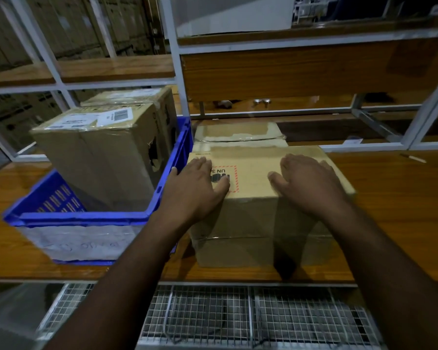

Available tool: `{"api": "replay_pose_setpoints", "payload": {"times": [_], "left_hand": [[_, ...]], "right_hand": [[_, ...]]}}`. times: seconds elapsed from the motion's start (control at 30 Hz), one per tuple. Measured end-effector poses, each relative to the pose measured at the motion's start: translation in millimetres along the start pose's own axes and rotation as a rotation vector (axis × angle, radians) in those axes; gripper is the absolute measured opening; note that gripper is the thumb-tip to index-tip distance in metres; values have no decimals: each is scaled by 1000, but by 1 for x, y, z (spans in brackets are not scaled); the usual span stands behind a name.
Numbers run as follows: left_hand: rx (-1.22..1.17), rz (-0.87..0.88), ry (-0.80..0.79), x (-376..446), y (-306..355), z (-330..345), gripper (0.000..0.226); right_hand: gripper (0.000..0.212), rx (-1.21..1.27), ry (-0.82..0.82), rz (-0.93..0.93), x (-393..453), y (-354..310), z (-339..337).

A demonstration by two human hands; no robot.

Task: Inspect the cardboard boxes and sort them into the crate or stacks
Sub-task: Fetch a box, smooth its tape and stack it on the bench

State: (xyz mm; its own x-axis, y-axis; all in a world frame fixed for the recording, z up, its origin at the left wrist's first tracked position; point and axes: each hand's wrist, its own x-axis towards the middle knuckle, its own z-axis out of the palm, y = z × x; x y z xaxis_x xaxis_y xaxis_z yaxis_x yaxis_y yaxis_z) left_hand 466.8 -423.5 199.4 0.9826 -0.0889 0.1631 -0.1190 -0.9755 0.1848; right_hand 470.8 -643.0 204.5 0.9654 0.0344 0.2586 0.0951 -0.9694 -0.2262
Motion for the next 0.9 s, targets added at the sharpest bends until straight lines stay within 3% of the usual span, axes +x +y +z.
{"api": "replay_pose_setpoints", "payload": {"times": [0.23,0.33,0.47,0.6,0.73,0.9], "left_hand": [[-34,-49,119,6,12,2,60],[-123,-133,72,2,6,5,81],[-272,-237,42,3,-7,10,100],[-400,-265,70,-11,-8,7,86],[-456,-164,236,-35,-8,10,63],[-560,-168,487,-75,2,29,95]], "right_hand": [[39,56,4,21,6,1,-2],[53,-4,-3,84,8,12,2],[71,74,59,329,5,35,7],[68,157,63,356,-7,42,3],[70,236,177,297,-31,42,-3],[83,470,385,289,-70,44,11]]}}
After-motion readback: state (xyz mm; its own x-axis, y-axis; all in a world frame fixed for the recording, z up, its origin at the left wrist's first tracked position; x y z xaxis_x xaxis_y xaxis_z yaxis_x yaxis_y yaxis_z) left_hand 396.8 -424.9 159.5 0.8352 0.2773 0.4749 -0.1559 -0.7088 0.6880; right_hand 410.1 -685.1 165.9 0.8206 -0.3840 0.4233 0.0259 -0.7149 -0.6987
